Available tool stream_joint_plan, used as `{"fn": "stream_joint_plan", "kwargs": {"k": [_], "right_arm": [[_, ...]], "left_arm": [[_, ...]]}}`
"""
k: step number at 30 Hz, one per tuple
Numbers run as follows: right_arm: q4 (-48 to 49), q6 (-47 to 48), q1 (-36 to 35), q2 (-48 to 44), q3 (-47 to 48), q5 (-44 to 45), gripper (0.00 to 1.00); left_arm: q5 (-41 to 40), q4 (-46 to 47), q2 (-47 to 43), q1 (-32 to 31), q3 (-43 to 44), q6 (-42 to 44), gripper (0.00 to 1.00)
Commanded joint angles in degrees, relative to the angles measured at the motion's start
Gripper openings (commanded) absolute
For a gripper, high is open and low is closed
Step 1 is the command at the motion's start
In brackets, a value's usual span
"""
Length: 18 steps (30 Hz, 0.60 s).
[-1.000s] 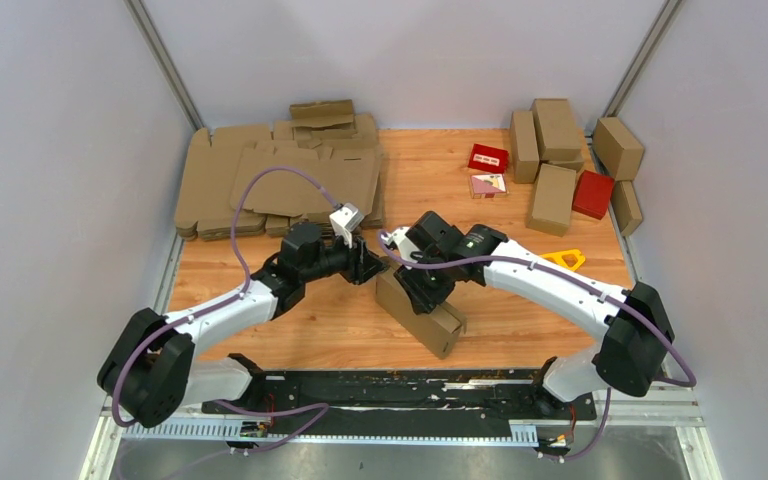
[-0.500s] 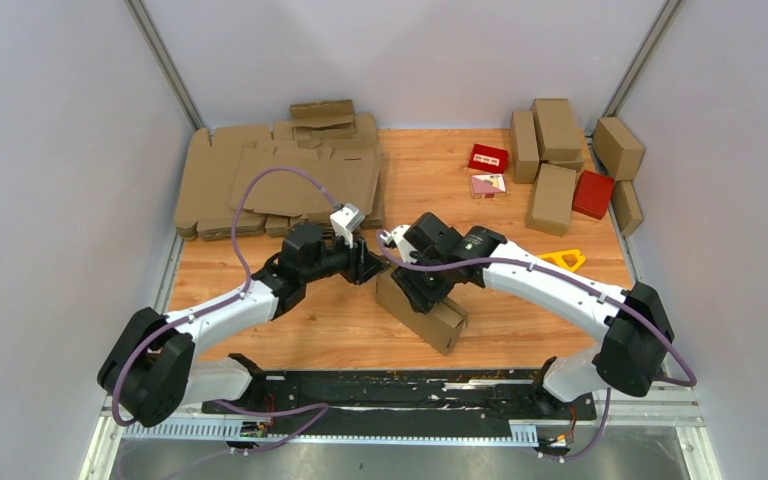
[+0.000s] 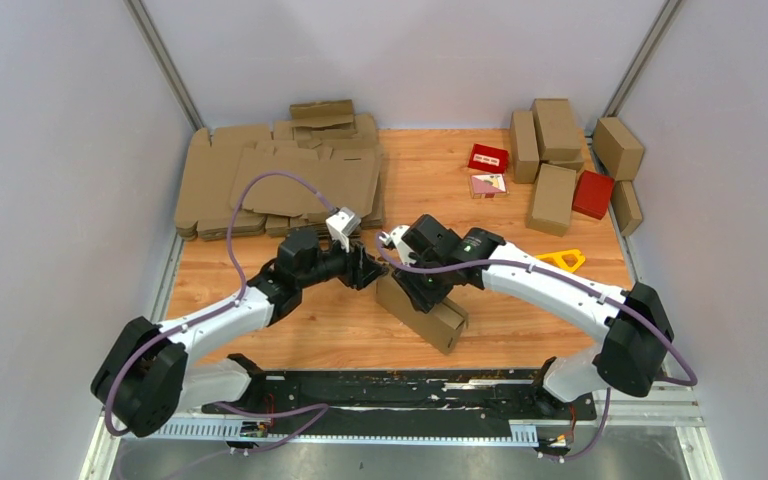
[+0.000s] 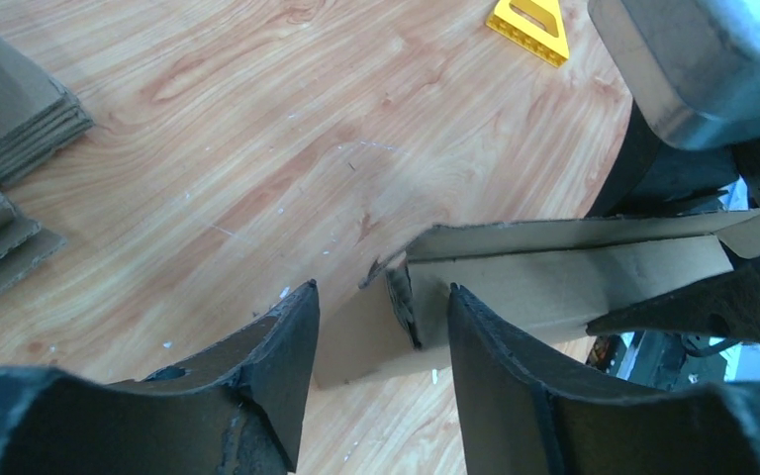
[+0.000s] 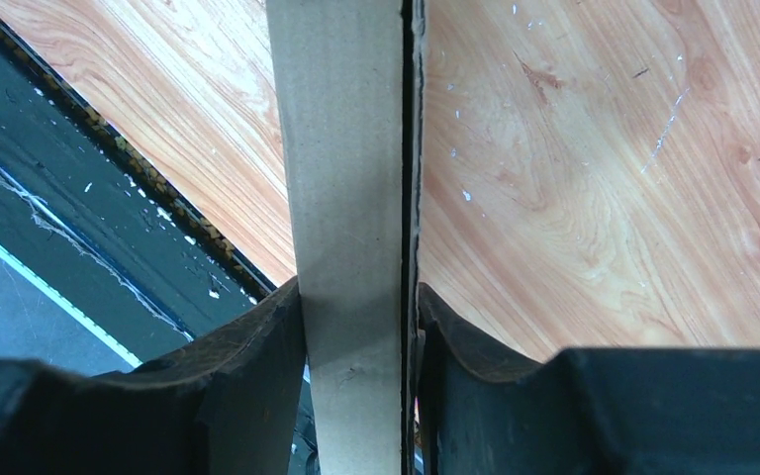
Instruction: Fold the paper box
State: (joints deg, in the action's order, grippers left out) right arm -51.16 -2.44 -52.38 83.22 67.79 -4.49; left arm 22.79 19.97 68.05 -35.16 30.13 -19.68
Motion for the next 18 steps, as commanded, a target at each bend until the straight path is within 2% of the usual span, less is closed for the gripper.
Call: {"fn": "stream_joint_plan", "kwargs": {"k": [1,11,18], "right_arm": [[1.7,0.2,-0.3,-2.5,0.0,1.3,0.41],[2.0,0.5,-0.3,-4.0,-2.3,1.6,0.38],[1.9,0.3,-0.2,-6.8,-4.3,1.3,0.38]], "left_arm": [[0.4,3.7,-4.3,-0.2,-2.0,-1.1,0.61],[-2.8,10.3,-15.1,-0.1,-8.1,-3.2,0.75],[-3.6,10.3,-14.8,0.9,-8.4,-4.7,0.80]]}}
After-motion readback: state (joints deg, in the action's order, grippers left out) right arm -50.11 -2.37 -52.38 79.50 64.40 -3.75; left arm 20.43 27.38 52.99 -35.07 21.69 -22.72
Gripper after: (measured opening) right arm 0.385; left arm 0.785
